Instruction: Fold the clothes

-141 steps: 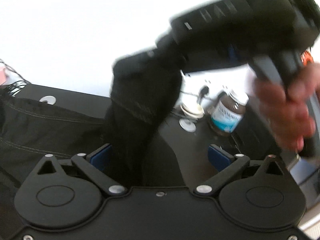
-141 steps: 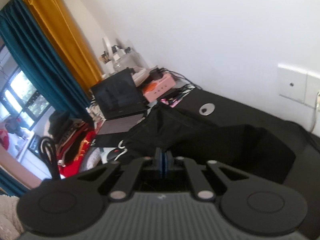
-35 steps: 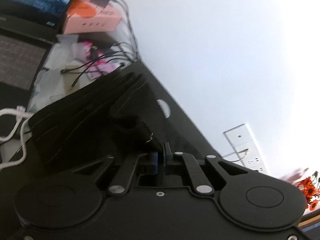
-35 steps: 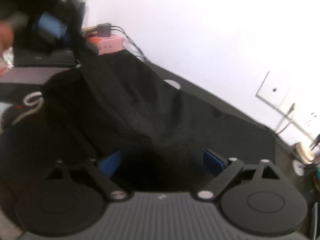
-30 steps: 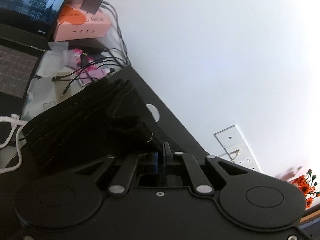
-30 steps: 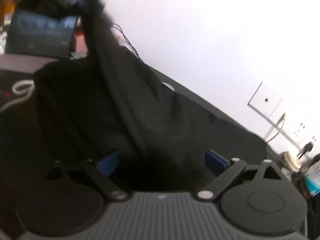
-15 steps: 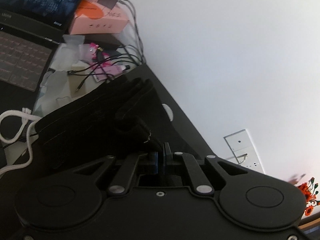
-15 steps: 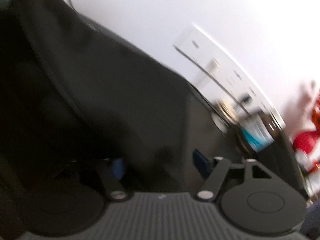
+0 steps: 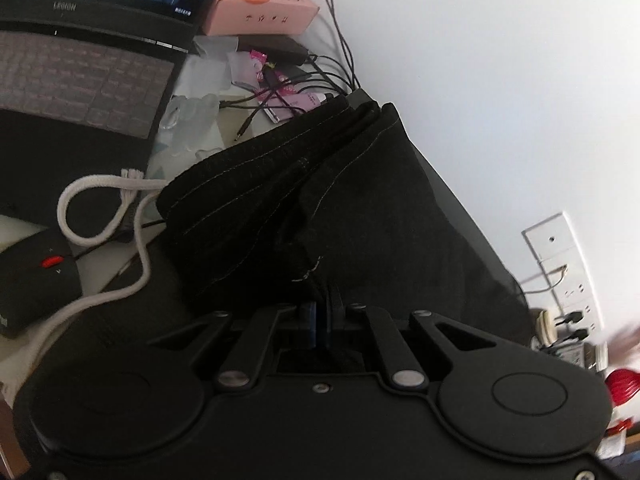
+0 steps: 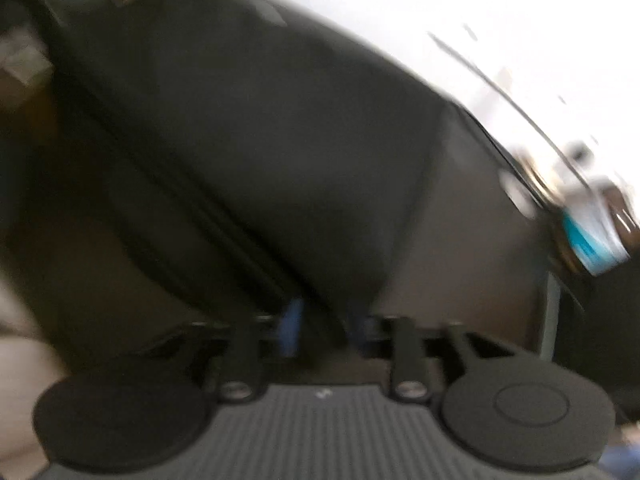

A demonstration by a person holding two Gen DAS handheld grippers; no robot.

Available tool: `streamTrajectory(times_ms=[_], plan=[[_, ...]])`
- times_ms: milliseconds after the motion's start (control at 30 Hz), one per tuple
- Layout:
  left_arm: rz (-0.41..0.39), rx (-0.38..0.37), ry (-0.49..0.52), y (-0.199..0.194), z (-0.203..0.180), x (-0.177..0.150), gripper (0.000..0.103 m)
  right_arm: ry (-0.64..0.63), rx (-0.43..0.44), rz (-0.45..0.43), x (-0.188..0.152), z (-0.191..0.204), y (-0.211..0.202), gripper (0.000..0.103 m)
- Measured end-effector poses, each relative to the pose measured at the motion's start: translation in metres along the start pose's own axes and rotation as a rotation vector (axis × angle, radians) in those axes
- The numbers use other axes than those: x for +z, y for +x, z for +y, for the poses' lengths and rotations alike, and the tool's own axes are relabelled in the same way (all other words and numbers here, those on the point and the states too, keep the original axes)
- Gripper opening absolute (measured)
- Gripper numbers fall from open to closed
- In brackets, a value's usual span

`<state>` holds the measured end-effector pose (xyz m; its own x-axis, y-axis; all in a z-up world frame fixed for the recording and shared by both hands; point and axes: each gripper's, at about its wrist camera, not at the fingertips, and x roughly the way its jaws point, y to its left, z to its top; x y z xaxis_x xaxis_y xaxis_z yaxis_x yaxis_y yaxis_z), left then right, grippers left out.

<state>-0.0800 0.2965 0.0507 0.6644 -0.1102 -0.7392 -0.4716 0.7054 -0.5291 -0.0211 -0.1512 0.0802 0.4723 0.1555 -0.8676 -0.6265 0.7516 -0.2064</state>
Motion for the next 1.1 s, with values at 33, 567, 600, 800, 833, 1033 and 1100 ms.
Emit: streamTrajectory(times_ms=[33,567,600,800,833,1033,1100], plan=[[-0.011,0.001,0.015,0.0,0.0,-0.002,0.004,-0.002,0.08,-0.043,0.014,-0.005,-0.014,0.066],[-0.151,0.041,0.26,0.001,-0.006,-0.035,0.004,0.439,0.499,-0.018,0.341,0.13,0.151,0.07],[-0.153,0.042,0.272,0.002,-0.006,-0.036,0.004,0.458,0.488,0.016,0.344,0.136,0.162,0.067],[-0.178,0.024,0.327,-0.001,-0.009,-0.039,0.003,0.641,0.496,0.019,0.325,0.133,0.168,0.025],[-0.185,0.02,0.342,-0.002,-0.01,-0.04,0.003,0.66,0.51,0.002,0.323,0.128,0.164,0.024],[-0.211,0.017,0.423,-0.009,-0.015,-0.048,0.003,0.65,0.539,-0.055,0.317,0.115,0.15,0.013],[-0.216,0.026,0.448,-0.01,-0.017,-0.051,0.003,0.641,0.537,-0.033,0.318,0.115,0.154,0.014]])
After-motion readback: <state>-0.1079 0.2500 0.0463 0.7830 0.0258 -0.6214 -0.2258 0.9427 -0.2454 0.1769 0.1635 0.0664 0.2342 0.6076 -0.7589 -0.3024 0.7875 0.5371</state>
